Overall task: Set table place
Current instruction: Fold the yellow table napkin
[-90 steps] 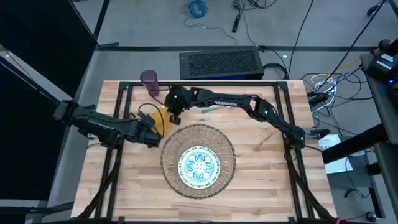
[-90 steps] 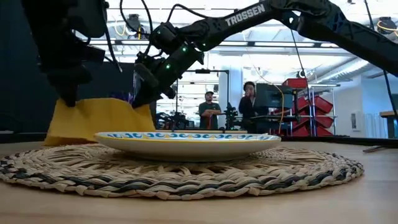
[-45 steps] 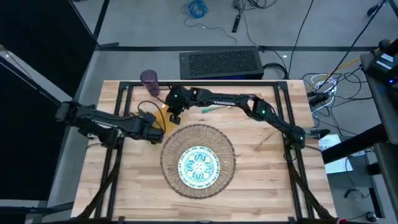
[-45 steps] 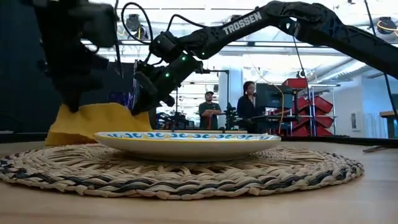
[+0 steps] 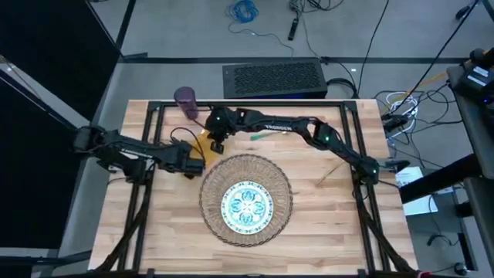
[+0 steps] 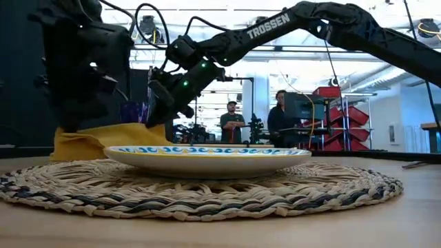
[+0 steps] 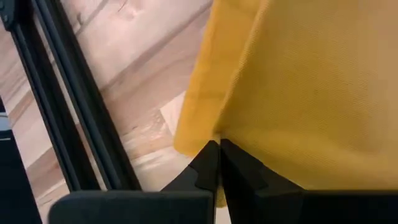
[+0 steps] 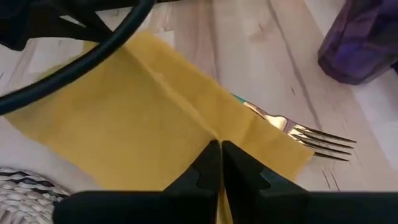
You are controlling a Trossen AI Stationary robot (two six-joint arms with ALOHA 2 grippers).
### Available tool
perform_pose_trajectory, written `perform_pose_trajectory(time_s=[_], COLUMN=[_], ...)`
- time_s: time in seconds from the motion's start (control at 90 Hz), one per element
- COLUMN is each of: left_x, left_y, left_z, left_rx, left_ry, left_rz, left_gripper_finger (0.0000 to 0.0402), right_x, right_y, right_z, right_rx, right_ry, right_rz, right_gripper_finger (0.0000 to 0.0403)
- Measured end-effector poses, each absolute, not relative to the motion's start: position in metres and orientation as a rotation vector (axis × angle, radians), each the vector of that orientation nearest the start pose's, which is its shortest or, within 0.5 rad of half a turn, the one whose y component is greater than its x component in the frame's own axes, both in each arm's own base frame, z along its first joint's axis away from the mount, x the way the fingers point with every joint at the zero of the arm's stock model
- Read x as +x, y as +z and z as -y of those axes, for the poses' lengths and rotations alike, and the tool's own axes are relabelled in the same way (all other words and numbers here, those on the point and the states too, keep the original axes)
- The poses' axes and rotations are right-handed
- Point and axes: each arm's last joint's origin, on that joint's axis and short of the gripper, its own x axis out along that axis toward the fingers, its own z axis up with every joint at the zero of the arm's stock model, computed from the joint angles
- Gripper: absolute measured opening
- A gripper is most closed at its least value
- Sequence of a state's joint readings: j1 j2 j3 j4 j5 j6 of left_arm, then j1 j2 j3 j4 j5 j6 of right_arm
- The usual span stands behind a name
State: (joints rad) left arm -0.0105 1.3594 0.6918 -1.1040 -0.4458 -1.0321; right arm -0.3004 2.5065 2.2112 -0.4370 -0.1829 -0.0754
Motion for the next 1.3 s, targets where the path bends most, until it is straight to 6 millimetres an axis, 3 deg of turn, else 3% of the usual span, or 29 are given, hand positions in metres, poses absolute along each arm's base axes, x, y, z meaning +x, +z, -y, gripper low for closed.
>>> perform_pose_trajectory(time_s=[0.311,0.489,0.711,1.111,1.3], left_x=[0.175,0.175,0.17,0.168,0.167], left_y=[0.165,0.165,0.166,0.168,0.178], left_z=[-0.01,-0.01,-0.011,-0.013,-0.015], left_rx=[-0.346,-0.352,-0.348,-0.289,-0.186], left_ry=[1.109,1.108,1.145,1.172,1.227], left_rz=[-1.373,-1.379,-1.408,-1.407,-1.399], left_gripper_finger=[0.0,0.0,0.0,0.0,0.0], right_x=[0.533,0.528,0.51,0.445,0.427], right_y=[0.183,0.205,0.248,0.347,0.37], right_z=[0.162,0.162,0.159,0.146,0.141], right_rx=[0.018,0.006,0.006,0.003,-0.004], right_ry=[-0.171,-0.176,-0.18,-0.183,-0.185], right_rz=[-0.723,-0.69,-0.694,-0.727,-0.721], right_gripper_finger=[0.0149,0.02,0.0209,0.0197,0.0197])
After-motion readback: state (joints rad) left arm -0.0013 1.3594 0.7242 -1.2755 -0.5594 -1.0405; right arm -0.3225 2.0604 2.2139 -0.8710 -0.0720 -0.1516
